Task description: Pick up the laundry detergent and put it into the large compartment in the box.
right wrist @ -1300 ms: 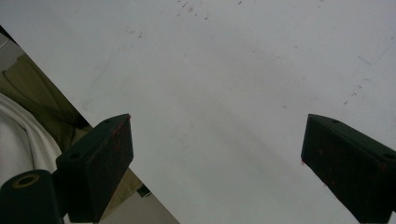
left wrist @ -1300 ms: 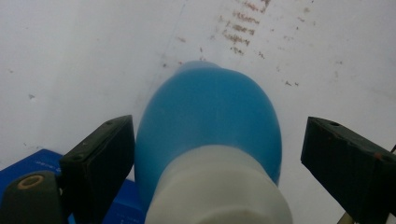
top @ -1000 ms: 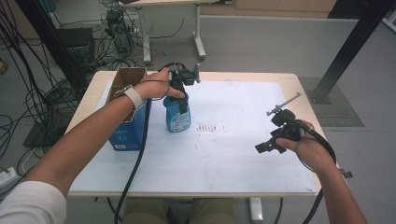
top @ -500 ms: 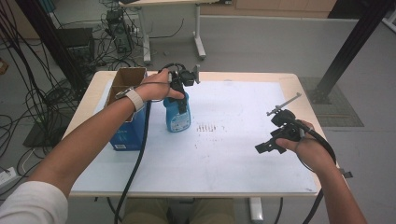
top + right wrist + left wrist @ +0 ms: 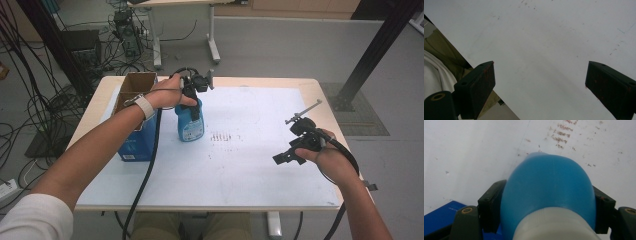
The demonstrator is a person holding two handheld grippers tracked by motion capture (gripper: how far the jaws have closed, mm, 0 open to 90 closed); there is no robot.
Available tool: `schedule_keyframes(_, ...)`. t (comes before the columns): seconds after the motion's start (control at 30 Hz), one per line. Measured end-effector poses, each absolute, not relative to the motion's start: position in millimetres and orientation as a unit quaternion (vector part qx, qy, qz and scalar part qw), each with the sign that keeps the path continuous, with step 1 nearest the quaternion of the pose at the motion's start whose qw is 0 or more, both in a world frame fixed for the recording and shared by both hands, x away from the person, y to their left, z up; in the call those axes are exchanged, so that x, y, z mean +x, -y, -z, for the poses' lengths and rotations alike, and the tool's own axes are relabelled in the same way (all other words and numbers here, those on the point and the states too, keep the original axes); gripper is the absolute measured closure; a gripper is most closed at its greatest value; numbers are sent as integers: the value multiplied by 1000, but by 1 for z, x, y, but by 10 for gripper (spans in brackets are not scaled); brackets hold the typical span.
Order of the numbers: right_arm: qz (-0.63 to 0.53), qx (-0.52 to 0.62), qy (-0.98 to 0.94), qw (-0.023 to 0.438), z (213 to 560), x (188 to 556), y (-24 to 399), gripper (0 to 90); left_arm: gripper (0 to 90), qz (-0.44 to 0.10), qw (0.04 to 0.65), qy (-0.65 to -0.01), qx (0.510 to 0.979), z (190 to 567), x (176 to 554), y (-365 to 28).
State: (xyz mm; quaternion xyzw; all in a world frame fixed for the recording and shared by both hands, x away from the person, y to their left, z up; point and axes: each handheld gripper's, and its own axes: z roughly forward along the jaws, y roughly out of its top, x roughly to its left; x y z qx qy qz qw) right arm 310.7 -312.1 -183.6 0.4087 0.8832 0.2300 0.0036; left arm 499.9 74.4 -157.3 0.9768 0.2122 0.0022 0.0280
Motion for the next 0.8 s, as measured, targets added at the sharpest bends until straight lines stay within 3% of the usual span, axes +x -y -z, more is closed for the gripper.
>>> schedule_keyframes(0.13, -230, 410, -883, 3, 184, 311, 312, 89, 294, 1, 30, -212, 977, 156, 501, -75)
schedule_keyframes(0.17, -230, 408, -883, 4, 184, 311, 312, 89, 375, 1, 34, -215, 976, 157, 500, -77)
schedule_keyframes(0.2, -231, 409, -883, 3, 184, 311, 312, 89, 380, 1, 31, -213, 977, 157, 501, -76)
schedule_keyframes(0.8, -229, 408, -884, 5, 181, 310, 312, 89, 387, -1, 32, -217, 976, 157, 500, -76)
